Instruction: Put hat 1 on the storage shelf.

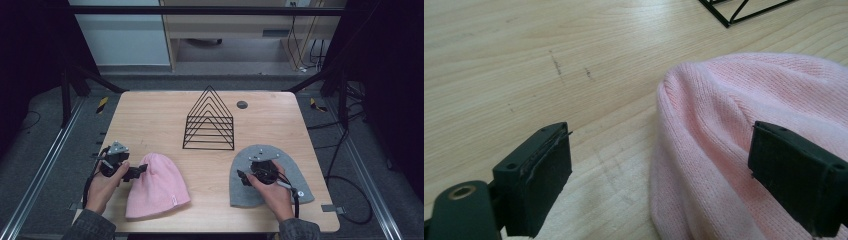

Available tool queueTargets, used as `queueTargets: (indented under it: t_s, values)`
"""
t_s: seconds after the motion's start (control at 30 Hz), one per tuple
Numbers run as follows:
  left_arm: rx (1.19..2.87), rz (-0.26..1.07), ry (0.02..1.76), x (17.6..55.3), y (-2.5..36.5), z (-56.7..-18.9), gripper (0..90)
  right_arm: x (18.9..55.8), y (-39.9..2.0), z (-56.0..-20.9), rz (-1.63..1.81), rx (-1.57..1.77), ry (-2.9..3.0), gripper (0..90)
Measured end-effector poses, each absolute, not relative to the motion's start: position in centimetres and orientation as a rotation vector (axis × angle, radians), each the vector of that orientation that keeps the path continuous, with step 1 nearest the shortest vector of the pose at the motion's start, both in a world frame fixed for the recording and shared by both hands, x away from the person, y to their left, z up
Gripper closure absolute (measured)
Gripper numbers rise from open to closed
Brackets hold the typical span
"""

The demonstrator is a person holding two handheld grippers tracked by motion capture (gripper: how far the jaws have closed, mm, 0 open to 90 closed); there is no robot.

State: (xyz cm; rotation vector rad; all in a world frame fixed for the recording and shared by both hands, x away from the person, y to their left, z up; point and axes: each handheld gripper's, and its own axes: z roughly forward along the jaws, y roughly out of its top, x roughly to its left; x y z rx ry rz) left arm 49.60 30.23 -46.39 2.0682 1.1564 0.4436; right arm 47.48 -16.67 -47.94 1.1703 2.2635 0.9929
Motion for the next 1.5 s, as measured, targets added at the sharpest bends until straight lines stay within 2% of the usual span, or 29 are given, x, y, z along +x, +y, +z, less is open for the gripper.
queueTargets:
  t_s: [0.13,0.3,0.47,0.63,0.83,1.0,1.1,1.27,1.5]
  values:
    - [2.079,0.413,1.153,49.6,30.4,-46.4,9.8,47.5,-16.9,-48.0,0.984,1.198,2.251,28.2]
    - [2.081,0.439,1.175,49.7,30.6,-46.4,10.0,47.6,-17.1,-48.0,0.986,1.252,2.259,26.2]
    - [2.085,0.438,1.185,49.7,30.9,-46.5,17.5,47.6,-17.2,-47.9,0.998,1.250,2.270,31.1]
    - [2.117,0.409,1.169,50.0,30.3,-46.8,24.4,47.7,-17.1,-48.1,0.984,1.240,2.291,32.3]
    - [2.158,0.407,1.135,50.9,29.2,-46.8,24.8,47.7,-16.8,-48.2,0.972,1.236,2.316,32.5]
    - [2.214,0.362,1.137,52.1,28.5,-47.8,29.1,47.7,-16.5,-48.6,0.952,1.225,2.347,32.0]
    - [2.227,0.337,1.121,52.2,28.3,-48.0,35.3,47.6,-16.4,-48.5,0.956,1.220,2.348,32.0]
    - [2.240,0.296,1.092,51.8,27.7,-48.1,54.4,47.7,-16.5,-48.5,0.957,1.218,2.352,32.0]
    - [2.241,0.266,1.098,51.6,27.6,-48.0,73.8,47.7,-16.5,-48.5,0.952,1.214,2.351,31.9]
